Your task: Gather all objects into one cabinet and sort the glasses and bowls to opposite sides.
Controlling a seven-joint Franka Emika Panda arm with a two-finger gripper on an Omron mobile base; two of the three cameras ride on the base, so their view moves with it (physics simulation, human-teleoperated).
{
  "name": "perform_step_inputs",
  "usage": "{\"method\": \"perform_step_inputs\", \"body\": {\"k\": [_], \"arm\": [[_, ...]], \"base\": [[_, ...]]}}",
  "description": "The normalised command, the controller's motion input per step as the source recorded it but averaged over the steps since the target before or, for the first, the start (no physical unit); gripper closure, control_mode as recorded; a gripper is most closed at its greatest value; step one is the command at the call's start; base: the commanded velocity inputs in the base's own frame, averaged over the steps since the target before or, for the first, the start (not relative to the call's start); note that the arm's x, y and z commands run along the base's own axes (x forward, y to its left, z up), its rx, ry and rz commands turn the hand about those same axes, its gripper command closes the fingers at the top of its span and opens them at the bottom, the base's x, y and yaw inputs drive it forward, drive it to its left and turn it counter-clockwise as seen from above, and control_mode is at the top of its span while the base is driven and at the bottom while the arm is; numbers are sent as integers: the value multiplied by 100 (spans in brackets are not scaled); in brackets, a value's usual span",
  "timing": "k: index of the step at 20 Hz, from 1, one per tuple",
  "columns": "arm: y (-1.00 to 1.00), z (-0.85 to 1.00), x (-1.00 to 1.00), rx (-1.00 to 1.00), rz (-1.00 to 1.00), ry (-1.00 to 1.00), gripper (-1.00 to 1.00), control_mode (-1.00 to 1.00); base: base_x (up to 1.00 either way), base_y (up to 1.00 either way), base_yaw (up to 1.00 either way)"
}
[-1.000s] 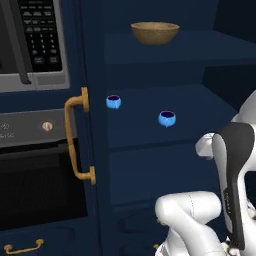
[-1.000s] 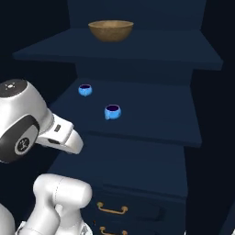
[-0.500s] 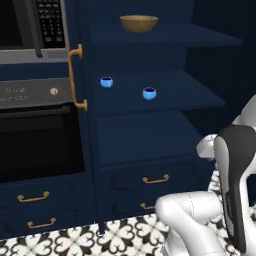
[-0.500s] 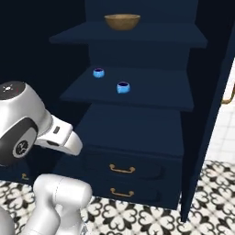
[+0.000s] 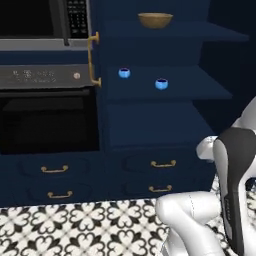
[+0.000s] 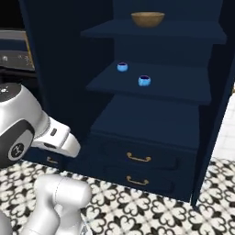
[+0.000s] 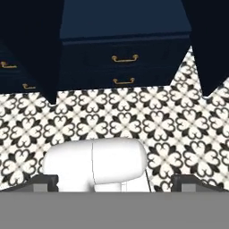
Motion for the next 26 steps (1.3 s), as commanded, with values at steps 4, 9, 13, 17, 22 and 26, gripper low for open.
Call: {"method": "perform_step_inputs", "body": {"k": [4, 9, 13, 17, 22, 26], "arm": [[0, 0, 0, 0, 0, 0, -100, 100], [0, 0, 0, 0, 0, 0, -100, 100], [0, 0, 0, 0, 0, 0, -100, 100], [0, 0, 0, 0, 0, 0, -100, 100], [0, 0, 0, 0, 0, 0, -100, 100], [0, 0, 0, 0, 0, 0, -100, 100]], "base": [[-20, -8, 76], [-61, 0, 77], [-70, 0, 75], [-37, 0, 62], [-15, 9, 47], [-3, 6, 36]]}}
